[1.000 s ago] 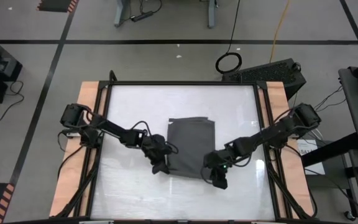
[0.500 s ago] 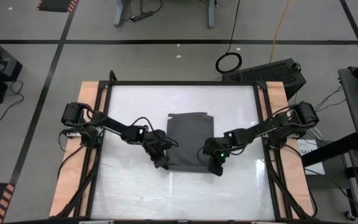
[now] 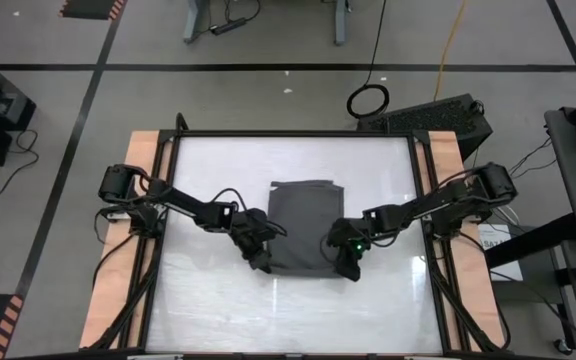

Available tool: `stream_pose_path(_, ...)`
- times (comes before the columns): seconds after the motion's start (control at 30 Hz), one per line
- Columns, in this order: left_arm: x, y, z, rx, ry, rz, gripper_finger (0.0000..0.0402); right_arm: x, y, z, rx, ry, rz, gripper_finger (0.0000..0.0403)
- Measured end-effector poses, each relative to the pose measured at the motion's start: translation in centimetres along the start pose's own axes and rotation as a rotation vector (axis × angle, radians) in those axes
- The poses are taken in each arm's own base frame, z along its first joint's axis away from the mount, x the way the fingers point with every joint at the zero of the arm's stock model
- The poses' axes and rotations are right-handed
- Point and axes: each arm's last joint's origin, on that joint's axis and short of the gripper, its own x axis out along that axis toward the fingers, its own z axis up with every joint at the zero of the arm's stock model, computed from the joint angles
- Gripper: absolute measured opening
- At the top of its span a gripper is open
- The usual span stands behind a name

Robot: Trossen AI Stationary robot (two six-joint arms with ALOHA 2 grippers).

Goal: Roll towel
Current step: Roll the dark gray towel

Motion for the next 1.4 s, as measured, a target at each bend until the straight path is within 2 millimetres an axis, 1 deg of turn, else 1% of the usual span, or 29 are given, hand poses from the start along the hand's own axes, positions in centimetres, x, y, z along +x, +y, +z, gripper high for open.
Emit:
stream_pose_path(0.1,0.0,-0.3,0.2,-0.01,-0.013,-0.032,0.0002,-0.5,1.4,-0.1,-0.087,-0.051,-0.014,0.0163)
stream_pose_path(0.2,-0.1,-0.5,0.4,-0.024,-0.025,-0.052,0.0002,-1.0,2.9,-0.2,-0.203,-0.129,-0.067,0.0186)
stream_pose_path(0.37,-0.4,-0.3,0.9,-0.056,-0.044,-0.062,0.0001,-1.2,6.0,-0.4,-0.401,-0.256,-0.094,0.0208)
stream_pose_path(0.47,-0.6,-0.3,1.2,-0.061,-0.061,-0.072,0.0001,-0.6,7.3,-0.9,-0.489,-0.299,-0.133,0.0215)
stream_pose_path(0.6,-1.0,-0.4,1.7,-0.07,-0.089,-0.103,0.0001,0.8,7.6,-1.8,-0.525,-0.291,-0.203,0.0217)
stream_pose_path(0.77,-1.4,-0.5,2.2,-0.079,-0.114,-0.129,0.0001,2.8,7.2,-2.7,-0.523,-0.253,-0.274,0.0217)
stream_pose_path(0.93,-1.4,-0.5,2.2,-0.076,-0.112,-0.135,0.0001,4.3,7.0,-3.0,-0.528,-0.24,-0.265,0.0217)
stream_pose_path(1.0,-1.3,-0.5,2.2,-0.074,-0.111,-0.138,0.0001,4.9,6.5,-3.2,-0.506,-0.231,-0.299,0.0215)
stream_pose_path(1.1,-1.4,-0.6,2.2,-0.072,-0.102,-0.143,0.0001,5.6,5.8,-3.5,-0.445,-0.207,-0.353,0.0198)
stream_pose_path(1.17,-1.4,-0.6,2.2,-0.071,-0.088,-0.151,0.0001,5.7,5.5,-3.4,-0.418,-0.193,-0.345,0.0169)
stream_pose_path(1.23,-1.3,-0.6,2.1,-0.067,-0.069,-0.158,0.0001,5.8,5.5,-3.2,-0.393,-0.159,-0.289,0.0123)
stream_pose_path(1.33,-1.1,-0.7,1.7,-0.061,-0.025,-0.17,0.0001,5.6,5.4,-2.9,-0.352,-0.089,-0.175,0.0034)
stream_pose_path(1.37,-1.0,-0.8,1.6,-0.06,-0.003,-0.176,0.0001,5.4,5.4,-2.8,-0.339,-0.065,-0.13,0.0018)
stream_pose_path(1.4,-0.9,-0.9,1.3,-0.058,0.02,-0.182,0.0001,5.3,5.5,-2.5,-0.322,-0.048,-0.077,0.0013)
